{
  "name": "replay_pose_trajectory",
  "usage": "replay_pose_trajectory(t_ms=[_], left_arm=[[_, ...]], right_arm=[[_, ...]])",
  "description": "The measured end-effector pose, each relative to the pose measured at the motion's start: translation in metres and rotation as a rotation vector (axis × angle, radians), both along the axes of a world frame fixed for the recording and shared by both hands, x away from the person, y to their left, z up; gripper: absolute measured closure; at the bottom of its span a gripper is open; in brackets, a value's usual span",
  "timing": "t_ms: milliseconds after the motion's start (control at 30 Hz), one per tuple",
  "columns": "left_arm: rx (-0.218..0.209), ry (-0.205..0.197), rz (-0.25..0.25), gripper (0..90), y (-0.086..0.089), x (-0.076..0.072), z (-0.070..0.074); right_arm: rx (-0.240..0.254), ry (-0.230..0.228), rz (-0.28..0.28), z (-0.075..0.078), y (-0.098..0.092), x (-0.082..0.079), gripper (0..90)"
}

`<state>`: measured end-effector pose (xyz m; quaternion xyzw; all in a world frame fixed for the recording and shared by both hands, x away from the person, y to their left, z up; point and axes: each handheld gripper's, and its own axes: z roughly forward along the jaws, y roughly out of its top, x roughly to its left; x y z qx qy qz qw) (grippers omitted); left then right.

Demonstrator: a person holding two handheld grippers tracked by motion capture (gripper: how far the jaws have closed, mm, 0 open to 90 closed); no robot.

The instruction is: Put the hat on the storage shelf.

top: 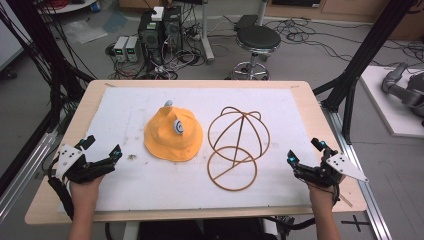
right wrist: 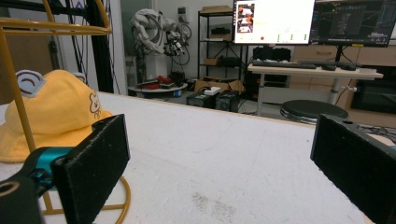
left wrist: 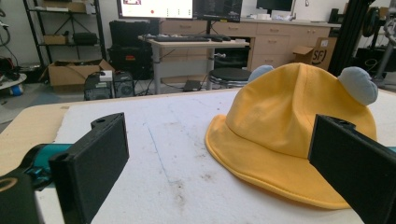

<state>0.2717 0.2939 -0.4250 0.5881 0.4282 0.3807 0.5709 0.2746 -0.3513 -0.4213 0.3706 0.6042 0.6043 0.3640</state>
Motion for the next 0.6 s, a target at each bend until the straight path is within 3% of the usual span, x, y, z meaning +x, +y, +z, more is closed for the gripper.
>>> replay_pose_trajectory(t_ms=[367, 433, 600], left_arm=[[-0.009, 0.021, -0.026, 5.5, -0.0033, 0.0032, 0.0005], [0.003, 0.022, -0.014, 5.5, -0.0046, 0.0034, 0.002], [-0.013, 0.012, -0.025, 5.5, -0.0078, 0.0053, 0.0069]], right_arm=[[0.004, 0.011, 0.006, -0.0002, 0.0016, 0.0004, 4.1], [0.004, 0.012, 0.005, -0.0002, 0.0016, 0.0004, 4.1], [-0.001, 0.019, 0.014, -0.0001, 0.0027, 0.0007, 4.2]])
